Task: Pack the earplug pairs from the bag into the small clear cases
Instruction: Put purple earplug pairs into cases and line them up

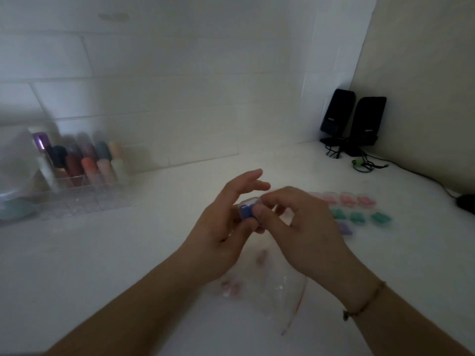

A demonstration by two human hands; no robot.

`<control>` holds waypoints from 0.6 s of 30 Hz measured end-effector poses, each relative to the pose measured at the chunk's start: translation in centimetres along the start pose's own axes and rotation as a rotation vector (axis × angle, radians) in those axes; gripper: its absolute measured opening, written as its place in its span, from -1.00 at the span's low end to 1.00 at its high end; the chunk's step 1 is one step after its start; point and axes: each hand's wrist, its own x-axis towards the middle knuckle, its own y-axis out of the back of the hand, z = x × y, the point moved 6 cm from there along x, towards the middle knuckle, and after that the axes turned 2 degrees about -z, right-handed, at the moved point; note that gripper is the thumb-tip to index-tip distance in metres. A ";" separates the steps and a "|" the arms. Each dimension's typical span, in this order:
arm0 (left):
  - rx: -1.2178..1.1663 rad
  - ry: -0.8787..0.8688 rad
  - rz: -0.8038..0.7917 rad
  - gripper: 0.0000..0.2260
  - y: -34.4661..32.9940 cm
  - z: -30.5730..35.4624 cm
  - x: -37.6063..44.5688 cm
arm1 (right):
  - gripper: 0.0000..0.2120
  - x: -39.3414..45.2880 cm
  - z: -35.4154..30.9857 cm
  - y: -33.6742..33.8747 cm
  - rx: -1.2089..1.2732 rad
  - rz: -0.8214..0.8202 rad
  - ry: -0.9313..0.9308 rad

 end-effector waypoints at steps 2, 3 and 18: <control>0.093 0.056 0.027 -0.45 0.4 -0.5 0.1 | -0.83 0.3 0.5 0.7 0.079 0.060 -0.016; 0.182 0.070 0.023 -0.44 0.7 -0.6 0.0 | -0.83 0.5 1.0 1.3 0.132 0.098 -0.034; 0.681 0.052 -0.113 -0.58 -8.8 5.2 9.0 | -0.87 -0.6 8.3 10.7 0.381 0.038 -0.266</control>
